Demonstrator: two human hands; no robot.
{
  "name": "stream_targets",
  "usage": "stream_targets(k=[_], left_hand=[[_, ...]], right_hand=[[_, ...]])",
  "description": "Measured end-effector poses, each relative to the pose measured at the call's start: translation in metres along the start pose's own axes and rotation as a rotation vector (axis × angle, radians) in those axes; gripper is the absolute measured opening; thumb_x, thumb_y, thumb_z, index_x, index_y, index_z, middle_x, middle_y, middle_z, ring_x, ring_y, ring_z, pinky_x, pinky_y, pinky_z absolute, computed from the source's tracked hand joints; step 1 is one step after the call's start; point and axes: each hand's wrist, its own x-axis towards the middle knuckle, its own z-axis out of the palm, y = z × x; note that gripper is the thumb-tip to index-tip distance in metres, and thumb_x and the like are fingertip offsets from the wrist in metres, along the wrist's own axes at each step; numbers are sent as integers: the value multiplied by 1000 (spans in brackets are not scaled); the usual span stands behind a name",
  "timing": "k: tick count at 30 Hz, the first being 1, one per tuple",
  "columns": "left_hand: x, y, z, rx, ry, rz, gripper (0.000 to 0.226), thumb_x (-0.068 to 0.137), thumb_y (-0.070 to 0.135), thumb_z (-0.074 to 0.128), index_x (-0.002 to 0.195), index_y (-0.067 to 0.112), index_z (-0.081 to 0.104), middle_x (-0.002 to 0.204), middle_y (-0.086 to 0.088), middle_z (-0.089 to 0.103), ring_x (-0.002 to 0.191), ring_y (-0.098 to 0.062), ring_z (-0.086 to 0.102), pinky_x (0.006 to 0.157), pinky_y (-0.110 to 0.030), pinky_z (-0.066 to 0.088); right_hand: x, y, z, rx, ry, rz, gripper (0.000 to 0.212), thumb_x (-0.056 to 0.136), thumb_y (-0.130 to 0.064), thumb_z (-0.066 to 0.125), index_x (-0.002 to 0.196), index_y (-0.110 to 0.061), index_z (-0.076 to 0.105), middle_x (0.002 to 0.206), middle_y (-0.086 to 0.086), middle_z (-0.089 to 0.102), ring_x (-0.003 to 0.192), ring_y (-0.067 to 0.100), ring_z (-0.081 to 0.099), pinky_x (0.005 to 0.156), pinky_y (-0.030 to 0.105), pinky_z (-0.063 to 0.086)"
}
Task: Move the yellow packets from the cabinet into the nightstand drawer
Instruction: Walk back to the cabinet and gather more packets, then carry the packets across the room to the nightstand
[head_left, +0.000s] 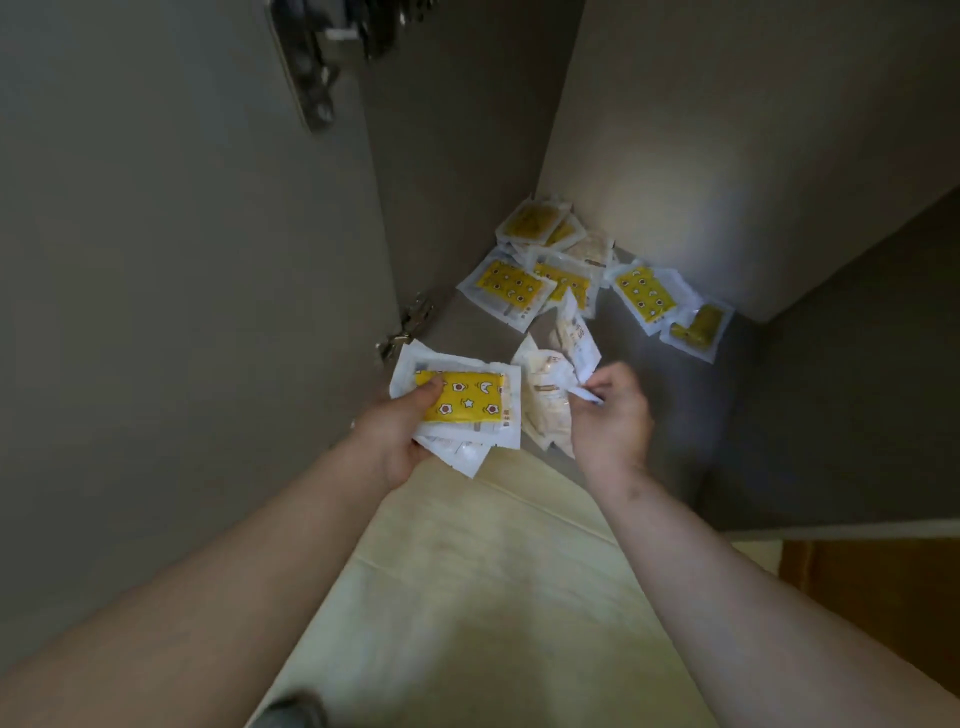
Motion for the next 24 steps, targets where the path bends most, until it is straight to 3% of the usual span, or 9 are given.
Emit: stream_targets(k=[6,12,14,20,24], left_hand=[[-130,50,-7,95,53,7,19,90,17,61,107,9,60,94,-8,66,76,-18,66,55,-25,55],[-295,112,-20,110,227,4,31,84,20,70,110,4,63,107,-16,69,95,-32,68,87,-47,54],[-350,127,-25,94,315,18,33,81,25,73,107,8,63,105,-13,70,95,-32,68,89,-50,53],[-490,156,-44,-112,565,129,15,83,16,70,82,18,55,89,-5,66,87,-28,65,85,-41,54],[-582,149,-83,-229,705,190,19,83,16,70,98,12,60,98,-10,68,89,-28,67,84,-41,55]], right_hand=[[-71,-101,-61,86,-91,143,37,79,1,66,63,-22,43,65,-7,50,70,15,50,61,20,37],[-161,-220,-144,14,-261,138,32,79,-1,67,64,-20,46,67,-5,52,69,17,50,59,24,36],[-191,-259,-169,7,-348,111,27,80,0,66,69,-15,47,69,-2,52,68,17,49,56,20,38],[-274,-348,-215,-3,-621,-24,13,83,-3,64,82,-9,52,73,-1,53,69,16,49,57,19,38],[-341,-388,-227,-28,-839,-121,13,83,-6,64,81,-10,52,74,-3,54,66,13,50,55,19,39]])
